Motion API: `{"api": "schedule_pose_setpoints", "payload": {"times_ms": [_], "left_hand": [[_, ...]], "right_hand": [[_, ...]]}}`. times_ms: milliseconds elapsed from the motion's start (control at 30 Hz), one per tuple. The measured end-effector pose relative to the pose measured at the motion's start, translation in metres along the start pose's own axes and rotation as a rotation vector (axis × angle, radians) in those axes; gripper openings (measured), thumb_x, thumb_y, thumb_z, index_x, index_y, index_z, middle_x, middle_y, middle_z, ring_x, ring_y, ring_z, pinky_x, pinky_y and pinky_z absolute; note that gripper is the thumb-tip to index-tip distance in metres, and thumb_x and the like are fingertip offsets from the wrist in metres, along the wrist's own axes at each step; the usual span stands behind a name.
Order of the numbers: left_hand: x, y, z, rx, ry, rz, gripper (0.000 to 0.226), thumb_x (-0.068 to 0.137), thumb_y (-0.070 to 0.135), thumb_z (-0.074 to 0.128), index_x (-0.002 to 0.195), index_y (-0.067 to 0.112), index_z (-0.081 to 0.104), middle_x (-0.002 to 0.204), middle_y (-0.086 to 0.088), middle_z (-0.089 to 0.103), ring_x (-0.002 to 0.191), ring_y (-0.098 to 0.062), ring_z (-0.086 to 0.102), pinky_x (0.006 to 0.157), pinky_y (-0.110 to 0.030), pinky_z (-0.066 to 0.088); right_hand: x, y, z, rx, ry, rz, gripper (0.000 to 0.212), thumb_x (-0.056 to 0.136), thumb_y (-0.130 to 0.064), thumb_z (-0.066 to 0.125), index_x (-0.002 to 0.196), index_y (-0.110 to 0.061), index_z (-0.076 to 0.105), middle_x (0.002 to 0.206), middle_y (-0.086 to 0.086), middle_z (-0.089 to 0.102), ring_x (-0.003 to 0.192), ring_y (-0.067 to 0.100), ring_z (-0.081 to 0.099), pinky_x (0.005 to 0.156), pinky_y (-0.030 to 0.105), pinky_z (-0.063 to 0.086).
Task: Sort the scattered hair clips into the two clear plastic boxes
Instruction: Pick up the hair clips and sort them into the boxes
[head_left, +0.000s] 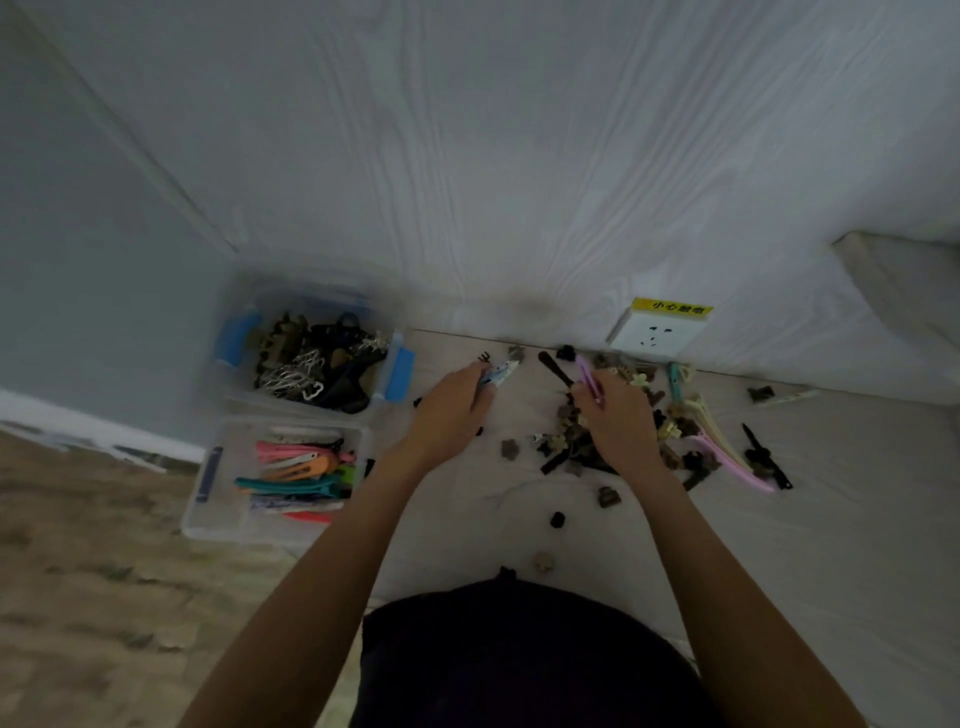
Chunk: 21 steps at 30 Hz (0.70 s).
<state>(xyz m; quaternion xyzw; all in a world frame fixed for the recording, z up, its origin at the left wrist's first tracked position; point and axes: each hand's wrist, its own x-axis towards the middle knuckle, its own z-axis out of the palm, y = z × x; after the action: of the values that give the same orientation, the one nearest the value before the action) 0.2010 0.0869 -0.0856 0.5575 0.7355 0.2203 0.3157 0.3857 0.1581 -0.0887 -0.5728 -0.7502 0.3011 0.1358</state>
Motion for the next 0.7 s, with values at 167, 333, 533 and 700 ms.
{"api": "schedule_pose_setpoints", "payload": {"times_ms": [167, 333, 533, 700], "left_hand": [[-0.064, -0.016, -0.042, -0.165, 0.165, 0.081, 0.012, 0.097, 0.023, 0.044, 0.105, 0.016, 0.049, 0.074, 0.008, 0.046, 0.064, -0.002, 0.043, 0.057, -0.017, 0.033], [-0.117, -0.087, -0.078, 0.079, 0.278, -0.029, 0.031, 0.092, 0.026, 0.046, 0.115, 0.008, 0.057, 0.093, -0.009, 0.061, 0.084, -0.025, 0.056, 0.069, -0.029, 0.037], [-0.145, -0.141, -0.08, 0.241, 0.113, -0.18, 0.037, 0.08, 0.019, 0.068, 0.116, 0.013, 0.061, 0.113, -0.01, 0.065, 0.105, -0.03, 0.058, 0.088, -0.034, 0.043], [-0.159, -0.146, -0.083, 0.167, 0.296, -0.136, 0.042, 0.08, 0.014, 0.069, 0.12, 0.014, 0.058, 0.117, -0.008, 0.063, 0.109, -0.024, 0.058, 0.098, -0.033, 0.039]], "right_hand": [[-0.024, -0.026, 0.004, 0.256, -0.129, 0.035, 0.018, 0.092, -0.023, 0.053, 0.081, -0.01, 0.062, 0.065, 0.005, 0.058, 0.056, 0.015, 0.051, 0.057, 0.025, 0.04], [-0.05, -0.081, 0.029, 0.321, -0.252, -0.102, 0.011, 0.09, -0.024, 0.057, 0.085, -0.015, 0.062, 0.072, 0.012, 0.063, 0.056, 0.012, 0.054, 0.058, 0.02, 0.044], [-0.061, -0.139, 0.072, 0.127, -0.211, -0.303, 0.019, 0.088, -0.025, 0.059, 0.083, -0.007, 0.06, 0.063, 0.003, 0.055, 0.052, 0.012, 0.045, 0.052, 0.02, 0.031], [-0.071, -0.181, 0.105, -0.095, -0.27, -0.459, 0.02, 0.09, -0.025, 0.056, 0.104, -0.012, 0.061, 0.085, 0.006, 0.06, 0.073, 0.018, 0.052, 0.063, 0.027, 0.033]]}}
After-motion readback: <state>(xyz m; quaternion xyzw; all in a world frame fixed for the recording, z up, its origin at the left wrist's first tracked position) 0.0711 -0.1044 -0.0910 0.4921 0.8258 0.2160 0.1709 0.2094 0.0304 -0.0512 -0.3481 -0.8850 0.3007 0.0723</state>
